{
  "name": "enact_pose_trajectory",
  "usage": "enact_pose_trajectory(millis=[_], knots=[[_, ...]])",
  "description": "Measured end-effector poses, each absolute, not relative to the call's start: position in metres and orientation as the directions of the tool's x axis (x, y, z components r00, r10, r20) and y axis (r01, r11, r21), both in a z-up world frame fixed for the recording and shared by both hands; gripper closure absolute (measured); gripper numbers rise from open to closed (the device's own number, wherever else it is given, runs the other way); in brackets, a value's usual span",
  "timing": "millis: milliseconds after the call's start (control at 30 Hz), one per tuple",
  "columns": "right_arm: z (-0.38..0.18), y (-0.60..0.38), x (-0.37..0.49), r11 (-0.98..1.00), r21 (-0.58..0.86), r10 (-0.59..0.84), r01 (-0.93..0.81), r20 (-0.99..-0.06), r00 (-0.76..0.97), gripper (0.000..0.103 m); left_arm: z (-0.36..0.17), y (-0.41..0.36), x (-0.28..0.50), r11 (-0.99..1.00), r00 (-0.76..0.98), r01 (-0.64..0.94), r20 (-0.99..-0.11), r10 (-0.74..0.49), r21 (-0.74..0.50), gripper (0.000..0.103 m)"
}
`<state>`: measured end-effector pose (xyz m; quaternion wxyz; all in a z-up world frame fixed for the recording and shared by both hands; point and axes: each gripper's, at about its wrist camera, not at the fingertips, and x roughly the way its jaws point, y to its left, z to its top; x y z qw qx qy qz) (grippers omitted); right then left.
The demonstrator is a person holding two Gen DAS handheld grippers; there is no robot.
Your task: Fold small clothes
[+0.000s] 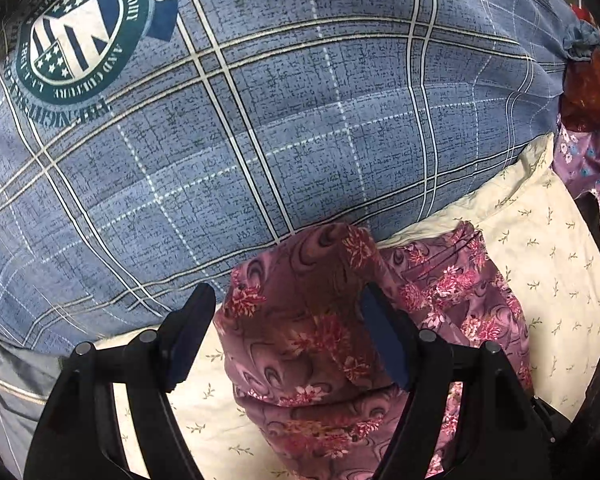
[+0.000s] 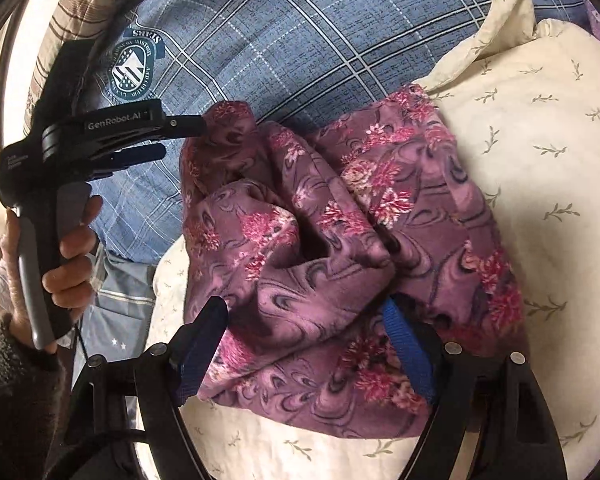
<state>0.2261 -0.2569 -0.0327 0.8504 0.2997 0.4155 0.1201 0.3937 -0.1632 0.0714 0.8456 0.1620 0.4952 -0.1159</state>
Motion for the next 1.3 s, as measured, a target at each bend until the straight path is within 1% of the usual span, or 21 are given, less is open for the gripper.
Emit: enact_pose_trajectory(millis=[267,333,400,500,600,700,767,800,833,867,900,933,1000,1067,1133,1200,1300], knots=[[-0.031,-0.248,0.233,0.801,0.598,0.447,0.035,-0.636,0.629,0.022,0.067,-0.168,0.399,0.908,0.470,0.392,-0.881,-0.057,0.150,0.028],[-0.032,-0.250,0.233,0.794,0.606,0.452,0.038,-0.631,0.631,0.022,0.066,-0.167,0.408,0.900,0.440,0.417,-0.895,-0.076,0.129,0.028],[-0.033,-0.252,0.233,0.792,0.609,0.450,0.042,-0.630,0.633,0.022,0.067,-0.163,0.421,0.892,0.379,0.446,-0.919,-0.109,0.078,0.028],[-0.035,-0.254,0.236,0.778,0.627,0.457,0.048,-0.616,0.641,0.022,0.061,-0.157,0.436,0.894,0.346,0.445,-0.930,-0.120,0.050,0.025],[-0.035,-0.254,0.239,0.760,0.649,0.472,0.035,-0.588,0.658,0.022,0.046,-0.151,0.447,0.888,0.264,0.458,-0.950,-0.166,-0.029,0.025],[-0.036,-0.252,0.239,0.740,0.672,0.502,-0.004,-0.548,0.670,0.024,0.031,-0.152,0.448,0.877,0.230,0.480,-0.960,-0.159,-0.031,0.019],[-0.037,-0.246,0.241,0.756,0.655,0.497,-0.023,-0.551,0.670,0.024,0.014,-0.158,0.445,0.862,0.179,0.506,-0.974,-0.140,-0.031,0.019],[-0.039,-0.241,0.243,0.774,0.633,0.484,-0.026,-0.564,0.669,0.029,0.005,-0.162,0.442,0.852,0.151,0.522,-0.980,-0.127,-0.030,0.019],[-0.041,-0.240,0.244,0.780,0.625,0.479,-0.027,-0.569,0.669,0.041,0.001,-0.164,0.438,0.849,0.159,0.528,-0.980,-0.122,-0.020,0.019],[-0.045,-0.239,0.246,0.782,0.623,0.472,-0.014,-0.577,0.666,0.049,0.001,-0.165,0.434,0.848,0.186,0.530,-0.975,-0.119,-0.003,0.019],[-0.048,-0.240,0.247,0.773,0.634,0.477,-0.004,-0.578,0.662,0.070,0.003,-0.166,0.429,0.849,0.219,0.529,-0.968,-0.124,0.011,0.027],[-0.053,-0.242,0.248,0.756,0.655,0.491,0.007,-0.574,0.655,0.088,0.006,-0.167,0.425,0.851,0.234,0.525,-0.961,-0.146,-0.001,0.052],[-0.057,-0.246,0.247,0.722,0.692,0.516,0.017,-0.555,0.653,0.091,0.012,-0.165,0.421,0.861,0.206,0.506,-0.961,-0.183,-0.055,0.084],[-0.049,-0.248,0.240,0.710,0.704,0.524,-0.001,-0.527,0.669,0.092,0.024,-0.165,0.413,0.867,0.222,0.494,-0.953,-0.206,-0.072,0.084],[-0.038,-0.251,0.229,0.703,0.710,0.537,-0.042,-0.492,0.685,0.093,0.042,-0.170,0.398,0.854,0.258,0.516,-0.938,-0.231,-0.069,0.084],[-0.024,-0.257,0.214,0.695,0.715,0.542,-0.070,-0.458,0.705,0.093,0.060,-0.175,0.386,0.851,0.273,0.518,-0.925,-0.265,-0.091,0.084],[-0.009,-0.273,0.188,0.704,0.706,0.510,-0.078,-0.426,0.747,0.093,0.084,-0.198,0.374,0.828,0.294,0.548,-0.900,-0.323,-0.118,0.083]])
